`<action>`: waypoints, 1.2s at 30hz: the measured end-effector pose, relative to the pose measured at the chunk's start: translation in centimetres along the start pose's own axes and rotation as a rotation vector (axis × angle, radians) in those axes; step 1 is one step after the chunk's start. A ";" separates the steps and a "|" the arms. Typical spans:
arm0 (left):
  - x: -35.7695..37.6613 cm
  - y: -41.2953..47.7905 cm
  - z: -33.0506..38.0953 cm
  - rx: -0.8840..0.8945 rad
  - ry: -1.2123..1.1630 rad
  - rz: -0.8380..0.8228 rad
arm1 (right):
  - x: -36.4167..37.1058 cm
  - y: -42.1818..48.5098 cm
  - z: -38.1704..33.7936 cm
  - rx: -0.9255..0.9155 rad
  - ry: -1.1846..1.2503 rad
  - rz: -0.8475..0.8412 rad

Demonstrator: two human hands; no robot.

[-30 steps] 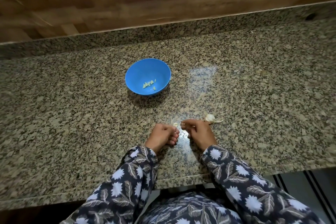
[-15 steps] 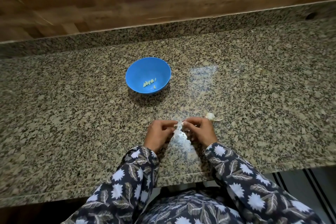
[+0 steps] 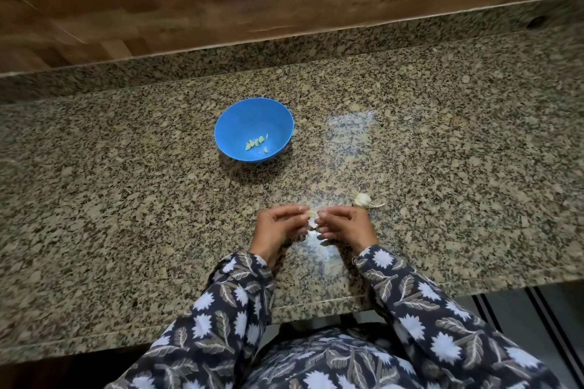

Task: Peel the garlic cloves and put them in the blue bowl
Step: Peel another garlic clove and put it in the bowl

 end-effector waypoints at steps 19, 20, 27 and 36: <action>-0.2 -0.6 0.0 -0.005 0.009 0.047 | 0.5 -0.1 -0.7 -0.117 -0.247 0.014; -0.2 -0.6 0.0 -0.019 -0.006 0.034 | 0.6 -0.1 -0.8 -0.113 -0.237 -0.002; 0.4 -0.6 2.6 0.240 0.523 -0.047 | 0.5 -0.2 -0.5 -0.061 -0.205 -0.013; 0.6 -0.5 2.1 0.248 0.598 -0.009 | 0.4 -0.1 -1.4 -0.112 -0.195 0.041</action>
Point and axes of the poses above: each hand's wrist, its own y-axis towards the middle knuckle, its own x-axis out of the palm, z = x × y, the point moved 9 cm from there along y, towards the middle knuckle, and after that the axes turned 4 degrees about x, right-handed, at the moved point
